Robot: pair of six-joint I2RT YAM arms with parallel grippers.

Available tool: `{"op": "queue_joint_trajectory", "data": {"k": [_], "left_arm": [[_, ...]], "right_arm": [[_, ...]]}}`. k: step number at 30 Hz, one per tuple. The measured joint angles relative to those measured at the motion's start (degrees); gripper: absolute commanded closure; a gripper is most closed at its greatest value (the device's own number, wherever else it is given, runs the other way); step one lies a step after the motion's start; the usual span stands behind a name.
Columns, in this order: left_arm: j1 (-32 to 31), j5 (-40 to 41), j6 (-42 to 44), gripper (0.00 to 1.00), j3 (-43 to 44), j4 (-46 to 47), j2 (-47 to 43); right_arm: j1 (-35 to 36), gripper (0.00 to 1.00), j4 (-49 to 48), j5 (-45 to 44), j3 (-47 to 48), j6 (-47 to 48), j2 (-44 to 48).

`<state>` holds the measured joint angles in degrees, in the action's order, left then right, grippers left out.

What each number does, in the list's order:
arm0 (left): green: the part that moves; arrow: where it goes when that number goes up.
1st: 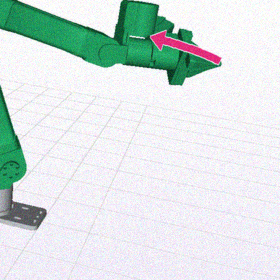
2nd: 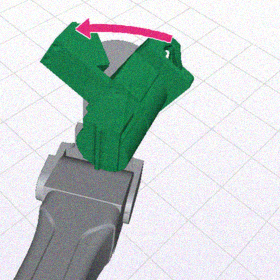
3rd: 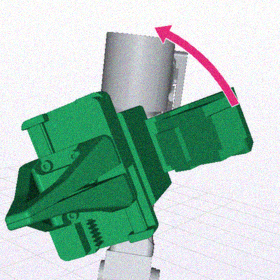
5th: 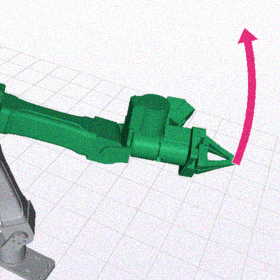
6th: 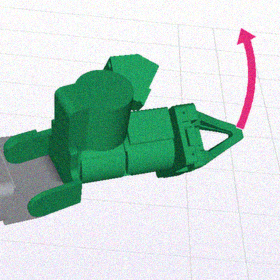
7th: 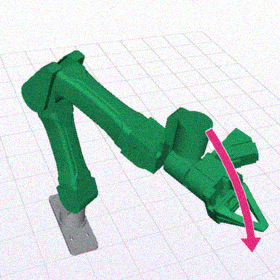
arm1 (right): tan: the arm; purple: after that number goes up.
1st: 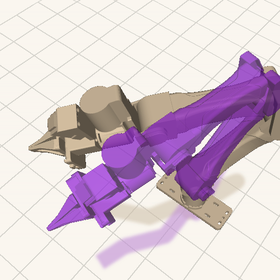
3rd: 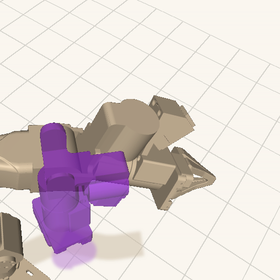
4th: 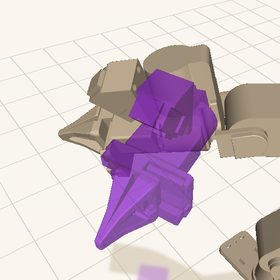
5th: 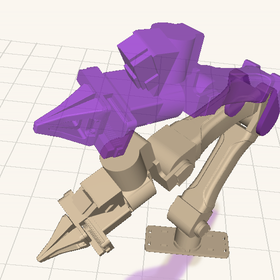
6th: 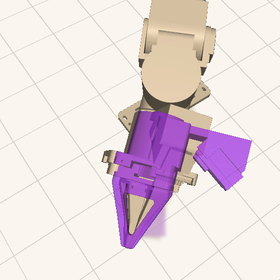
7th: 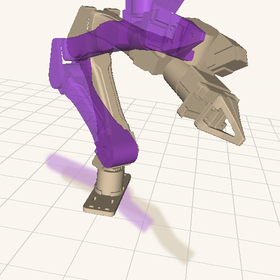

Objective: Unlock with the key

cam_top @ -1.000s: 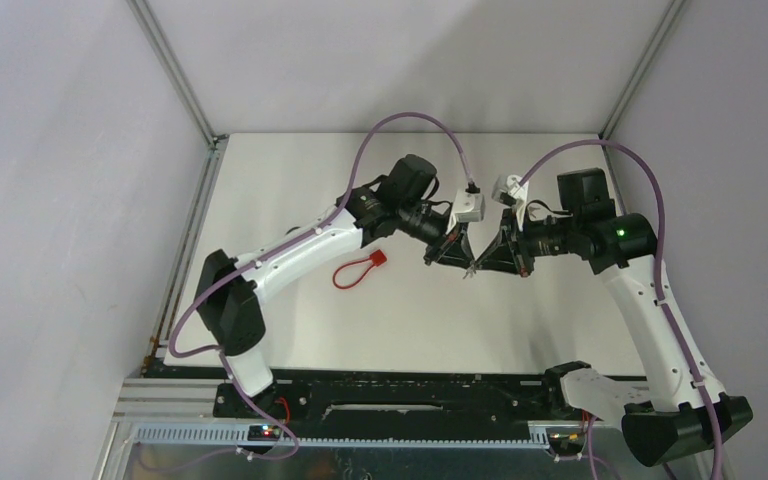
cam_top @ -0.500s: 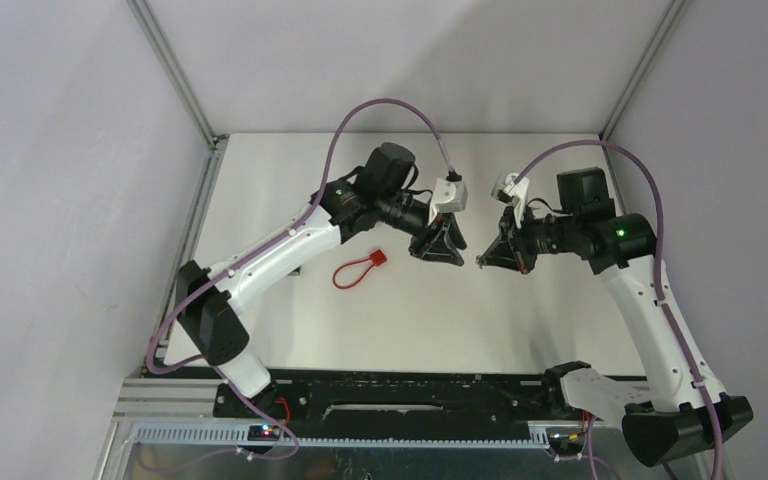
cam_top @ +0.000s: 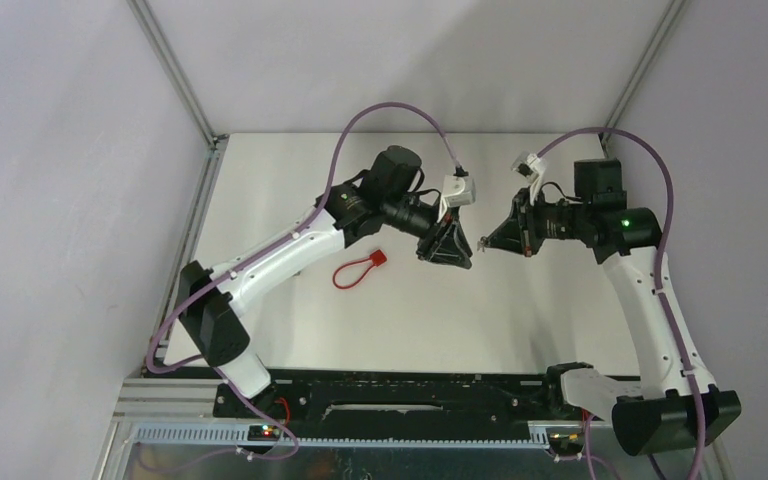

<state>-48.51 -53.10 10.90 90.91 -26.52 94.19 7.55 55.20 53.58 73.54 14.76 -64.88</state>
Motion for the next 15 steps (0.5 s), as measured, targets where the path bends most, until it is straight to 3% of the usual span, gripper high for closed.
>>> {"op": "queue_joint_trajectory", "data": {"k": [5,15], "left_arm": [[0.0,0.4,-7.4,0.67,-0.1,0.5,1.2],[0.0,-1.6,-22.8,0.63,-0.6,10.5,5.7]], "right_arm": [[-2.4,1.00,-2.6,1.8,-0.8,-3.9,-0.1],[-4.4,1.00,-5.6,5.0,-2.6,-7.8,-0.1]]}}
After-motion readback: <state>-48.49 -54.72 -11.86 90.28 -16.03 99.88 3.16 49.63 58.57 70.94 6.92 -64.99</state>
